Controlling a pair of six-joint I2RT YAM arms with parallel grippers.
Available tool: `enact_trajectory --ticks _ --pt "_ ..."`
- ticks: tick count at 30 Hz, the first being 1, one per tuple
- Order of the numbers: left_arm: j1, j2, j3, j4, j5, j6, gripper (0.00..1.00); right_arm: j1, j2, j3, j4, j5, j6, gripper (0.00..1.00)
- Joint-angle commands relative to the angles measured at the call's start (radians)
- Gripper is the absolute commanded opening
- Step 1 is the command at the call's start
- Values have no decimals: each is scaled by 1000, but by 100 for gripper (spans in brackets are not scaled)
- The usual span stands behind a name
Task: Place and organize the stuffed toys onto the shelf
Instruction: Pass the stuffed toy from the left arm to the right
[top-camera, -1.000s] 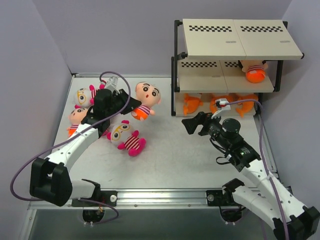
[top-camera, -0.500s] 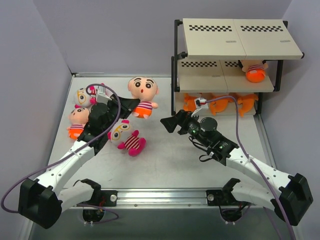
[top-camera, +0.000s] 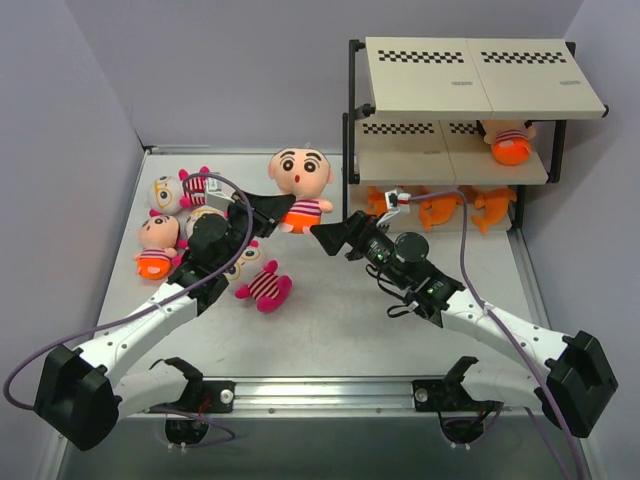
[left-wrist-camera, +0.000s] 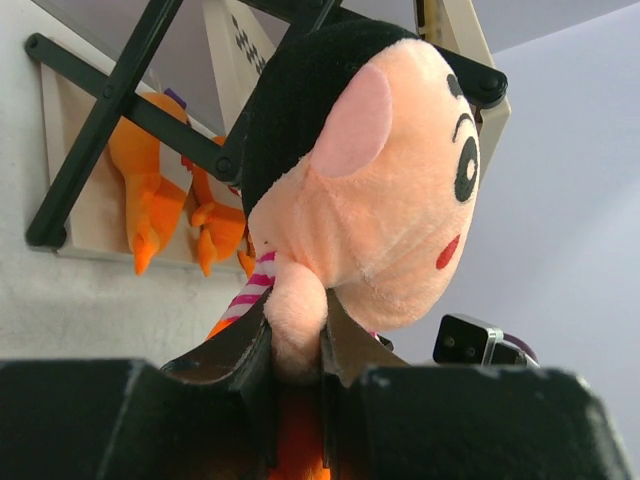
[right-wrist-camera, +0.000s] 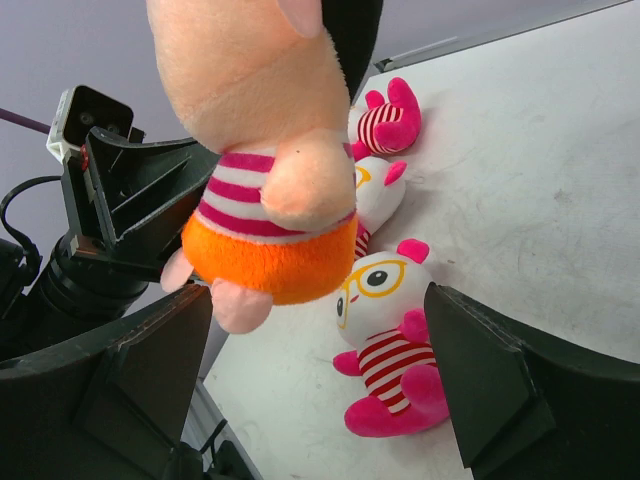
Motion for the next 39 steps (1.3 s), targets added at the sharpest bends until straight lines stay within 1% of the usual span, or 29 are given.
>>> enact_trajectory --ticks 1,5,8,11,14,15,17,18,19,20,22,23,24,26,29,30,32,33,36,38,39 --pt "-26 10 17 99 -21 -12 7 13 25 59 104 -4 -1 90" --pt "-44 18 20 116 -25 -9 8 13 49 74 123 -15 -13 89" --pt "-56 24 17 125 -32 -9 8 13 63 88 132 -21 -24 86" --pt "-69 31 8 145 -38 -11 8 12 77 92 136 -27 -27 80" --pt "-76 39 9 146 -33 -7 10 12 74 86 144 -27 -36 67" --pt "-76 41 6 146 -35 -7 11 13 68 86 134 -27 -39 58" --pt "-81 41 2 148 -35 -3 16 13 66 89 123 -30 -51 48" --pt "-81 42 -2 149 -35 -3 19 13 57 89 108 -32 -57 38" --pt "-81 45 -2 149 -35 3 24 12 54 88 97 -32 -64 32" --pt "-81 47 -2 151 -30 5 27 12 39 85 88 -33 -67 22" --pt "-81 50 1 151 -27 23 34 12 20 82 48 -23 -86 12" --pt "-81 50 5 151 -25 32 42 13 -3 82 29 -20 -94 3" --pt "-81 53 8 151 -18 51 45 10 -12 82 -10 -15 -105 0" --pt "-81 59 15 137 -10 71 51 7 -35 78 -50 -6 -123 0" --pt "-81 70 29 123 7 103 57 -1 -87 68 -127 -7 -137 0" --pt "-80 71 34 120 14 117 62 -5 -98 63 -164 -7 -142 0" --pt "-78 77 34 111 16 131 67 -13 -137 60 -211 -6 -150 0" --pt "-75 76 34 106 17 146 71 -27 -150 60 -266 -6 -160 0" --pt "-67 70 35 86 27 186 77 -74 -213 60 -381 -13 -176 0" --pt "-57 61 41 54 36 219 78 -109 -254 60 -461 -24 -176 0" --pt "-52 51 43 39 39 233 78 -149 -270 65 -488 -49 -188 0"
